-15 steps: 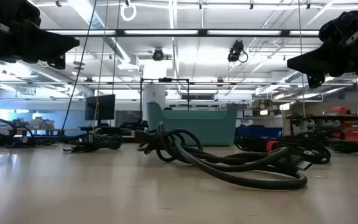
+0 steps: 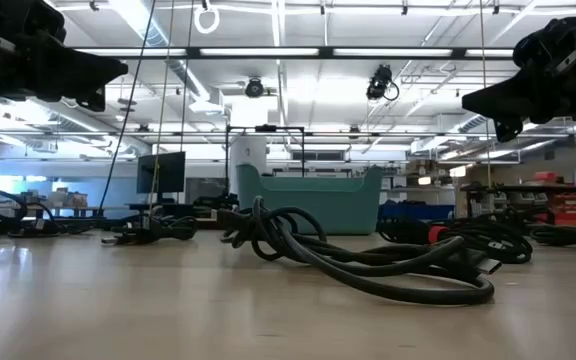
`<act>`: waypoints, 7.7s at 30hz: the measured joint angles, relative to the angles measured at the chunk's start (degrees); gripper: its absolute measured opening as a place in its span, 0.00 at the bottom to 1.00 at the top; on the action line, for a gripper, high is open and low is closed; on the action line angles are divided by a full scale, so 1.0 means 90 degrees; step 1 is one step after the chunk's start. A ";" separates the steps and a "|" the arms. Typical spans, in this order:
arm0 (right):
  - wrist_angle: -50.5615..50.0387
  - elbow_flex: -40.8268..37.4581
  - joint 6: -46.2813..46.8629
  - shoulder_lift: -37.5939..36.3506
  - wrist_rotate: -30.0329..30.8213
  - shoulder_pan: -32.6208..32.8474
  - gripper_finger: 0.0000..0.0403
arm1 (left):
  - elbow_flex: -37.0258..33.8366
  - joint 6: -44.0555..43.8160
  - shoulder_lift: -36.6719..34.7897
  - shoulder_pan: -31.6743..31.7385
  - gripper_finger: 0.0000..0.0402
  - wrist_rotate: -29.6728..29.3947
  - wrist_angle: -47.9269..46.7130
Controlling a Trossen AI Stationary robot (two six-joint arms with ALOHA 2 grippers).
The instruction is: Pick and place USB-C Cables
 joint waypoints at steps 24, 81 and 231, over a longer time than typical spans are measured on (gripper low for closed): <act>0.0000 0.0000 0.0000 0.0000 0.0001 0.0000 0.07 | 0.0000 0.0000 0.0001 -0.0001 0.08 0.0001 -0.0001; 0.0000 0.0000 -0.0001 0.0001 -0.0003 -0.0001 0.07 | 0.4889 -0.5864 1.0651 0.0062 0.43 -0.2342 -0.2530; 0.0051 0.0000 0.0000 0.0000 -0.0064 0.0000 0.07 | 1.0077 0.3076 1.2619 0.3255 0.07 -0.1336 -0.4611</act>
